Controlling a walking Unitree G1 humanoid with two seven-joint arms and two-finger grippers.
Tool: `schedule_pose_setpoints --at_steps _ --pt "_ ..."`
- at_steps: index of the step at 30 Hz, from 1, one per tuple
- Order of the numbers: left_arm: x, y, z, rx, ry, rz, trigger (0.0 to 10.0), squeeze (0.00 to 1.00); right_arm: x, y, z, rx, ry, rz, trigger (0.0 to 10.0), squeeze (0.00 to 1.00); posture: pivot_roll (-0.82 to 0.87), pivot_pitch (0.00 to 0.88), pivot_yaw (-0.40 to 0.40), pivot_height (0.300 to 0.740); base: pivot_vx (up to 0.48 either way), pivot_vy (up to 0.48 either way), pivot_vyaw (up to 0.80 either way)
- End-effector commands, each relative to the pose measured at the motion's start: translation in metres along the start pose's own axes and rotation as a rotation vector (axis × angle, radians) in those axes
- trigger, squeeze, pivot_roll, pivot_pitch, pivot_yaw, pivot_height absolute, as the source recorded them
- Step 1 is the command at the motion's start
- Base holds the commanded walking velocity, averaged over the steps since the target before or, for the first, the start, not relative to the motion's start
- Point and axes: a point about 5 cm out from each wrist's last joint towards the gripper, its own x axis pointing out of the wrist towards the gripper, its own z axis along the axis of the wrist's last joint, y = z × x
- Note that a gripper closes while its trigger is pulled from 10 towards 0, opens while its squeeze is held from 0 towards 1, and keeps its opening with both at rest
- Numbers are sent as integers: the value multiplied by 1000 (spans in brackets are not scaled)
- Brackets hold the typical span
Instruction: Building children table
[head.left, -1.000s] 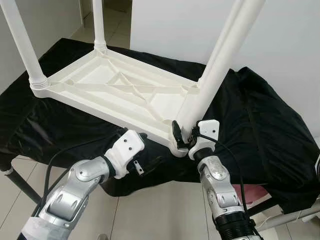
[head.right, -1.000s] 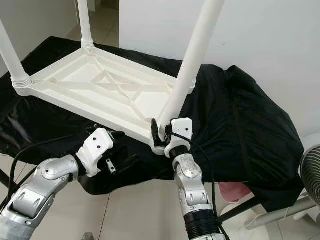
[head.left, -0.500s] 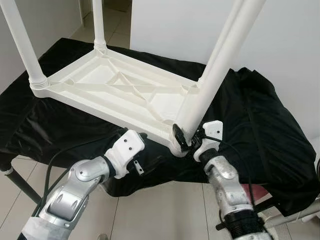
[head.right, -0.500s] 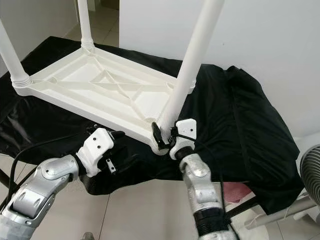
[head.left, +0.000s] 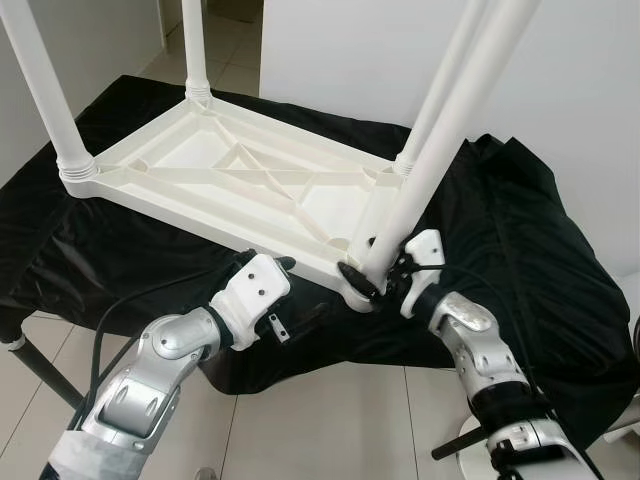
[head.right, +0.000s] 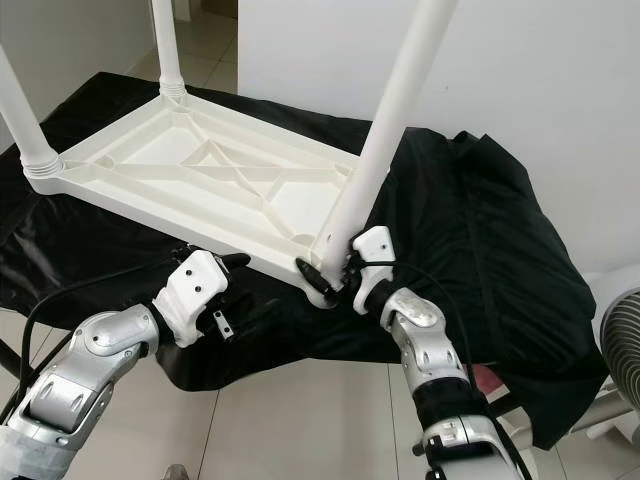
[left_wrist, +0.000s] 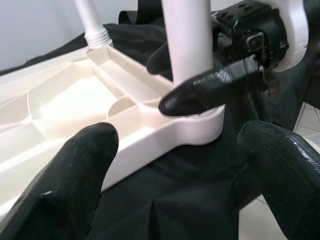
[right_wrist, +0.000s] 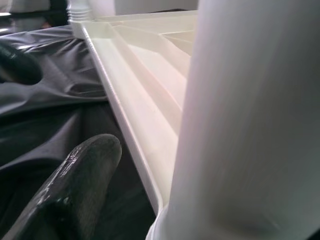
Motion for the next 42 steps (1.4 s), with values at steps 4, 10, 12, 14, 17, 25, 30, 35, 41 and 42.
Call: schedule_pose_setpoints --at_steps 4,10,12,14,17,25,30,35,41,42 --pt "5 -3 -4 -9 28 45 10000 0 0 -7 -5 -35 43 19 1686 0 153 25 -145 740 0 0 0" --pt "7 -4 -5 -18 32 44 10000 0 -2 -13 -6 -30 51 27 0 0 155 9 -151 740 0 0 0" --pt "8 -4 -5 -15 33 43 10000 0 -2 -13 -7 -28 51 29 0 0 155 9 -151 740 0 0 0" --pt "8 -4 -5 -11 33 39 10000 0 -3 -14 -7 -28 52 32 0 0 155 7 -152 740 0 0 0" --pt "8 -5 -6 -10 35 35 10000 0 -3 -14 -8 -26 51 32 0 0 154 1 -151 740 0 0 0" --pt "9 -5 -7 -5 43 30 10000 0 -4 -10 -9 11 11 28 10000 0 153 0 -155 740 0 0 0" --pt "9 -6 -8 2 49 36 10000 0 -2 -6 -11 0 5 -174 10000 0 159 0 -165 740 0 0 0" --pt "8 -6 -9 5 52 37 10000 0 -2 0 -11 65 -24 -392 10000 0 162 0 -168 740 0 0 0" --pt "8 -7 -10 13 55 40 10000 0 0 15 -12 95 -26 -630 10000 0 176 0 -177 740 0 0 0" --pt "8 -7 -10 13 55 40 10000 0 0 15 -12 95 -26 -630 10000 0 176 0 -177 740 0 0 0"
